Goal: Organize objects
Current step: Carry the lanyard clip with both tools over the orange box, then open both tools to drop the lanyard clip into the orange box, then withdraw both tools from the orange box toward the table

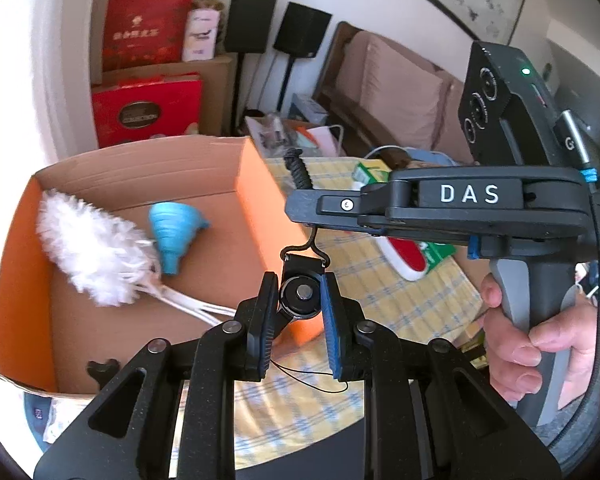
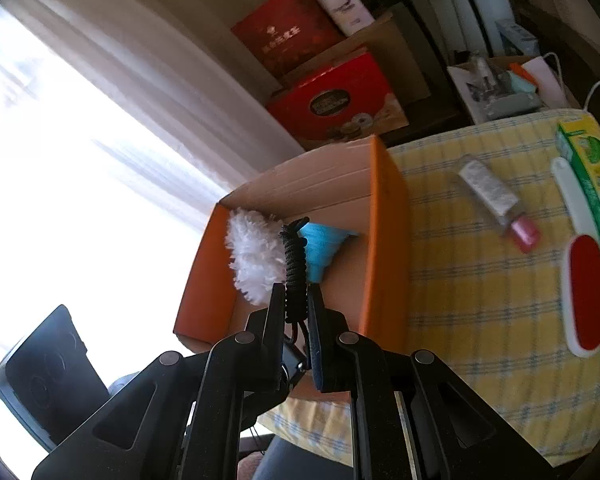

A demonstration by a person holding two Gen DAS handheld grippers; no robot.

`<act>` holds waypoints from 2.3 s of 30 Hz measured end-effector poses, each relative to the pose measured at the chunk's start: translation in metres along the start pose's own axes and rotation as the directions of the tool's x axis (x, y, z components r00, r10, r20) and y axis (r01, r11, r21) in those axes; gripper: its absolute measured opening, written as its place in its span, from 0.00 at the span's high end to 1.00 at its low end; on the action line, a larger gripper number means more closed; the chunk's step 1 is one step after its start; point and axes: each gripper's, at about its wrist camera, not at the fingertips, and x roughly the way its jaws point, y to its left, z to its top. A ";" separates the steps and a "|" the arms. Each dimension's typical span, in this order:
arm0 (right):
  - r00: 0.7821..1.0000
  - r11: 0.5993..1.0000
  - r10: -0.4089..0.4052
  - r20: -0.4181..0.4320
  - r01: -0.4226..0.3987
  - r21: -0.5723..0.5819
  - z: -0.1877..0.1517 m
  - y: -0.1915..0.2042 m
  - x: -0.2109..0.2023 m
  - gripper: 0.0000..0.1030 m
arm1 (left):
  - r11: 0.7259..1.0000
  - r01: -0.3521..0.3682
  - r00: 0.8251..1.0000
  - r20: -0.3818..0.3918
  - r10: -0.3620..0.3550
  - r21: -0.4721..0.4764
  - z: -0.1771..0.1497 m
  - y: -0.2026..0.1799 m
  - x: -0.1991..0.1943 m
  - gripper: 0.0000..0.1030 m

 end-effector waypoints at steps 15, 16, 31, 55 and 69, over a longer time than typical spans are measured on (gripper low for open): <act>0.993 0.990 -0.108 -0.046 0.103 -0.093 0.003 0.011 0.047 0.89 | 0.995 -0.078 0.994 -0.077 0.073 -0.065 -0.004 0.036 0.041 0.78; 0.992 0.988 -0.117 -0.042 0.113 -0.103 0.003 0.012 0.045 0.89 | 0.994 -0.081 0.994 -0.076 0.075 -0.077 -0.005 0.038 0.042 0.74; 0.984 0.980 -0.178 0.013 0.179 -0.087 0.004 -0.007 0.002 0.61 | 0.989 -0.059 0.998 -0.022 0.057 -0.137 -0.005 0.039 0.020 0.34; 0.917 0.909 -0.376 0.133 0.393 -0.139 -0.016 -0.034 -0.065 0.05 | 0.993 -0.031 0.998 0.044 0.036 -0.112 0.011 -0.001 0.004 0.00; 0.886 0.879 -0.435 0.159 0.457 -0.138 -0.025 -0.054 -0.090 0.00 | 0.995 -0.036 0.999 0.028 0.039 -0.094 0.019 -0.034 0.017 0.00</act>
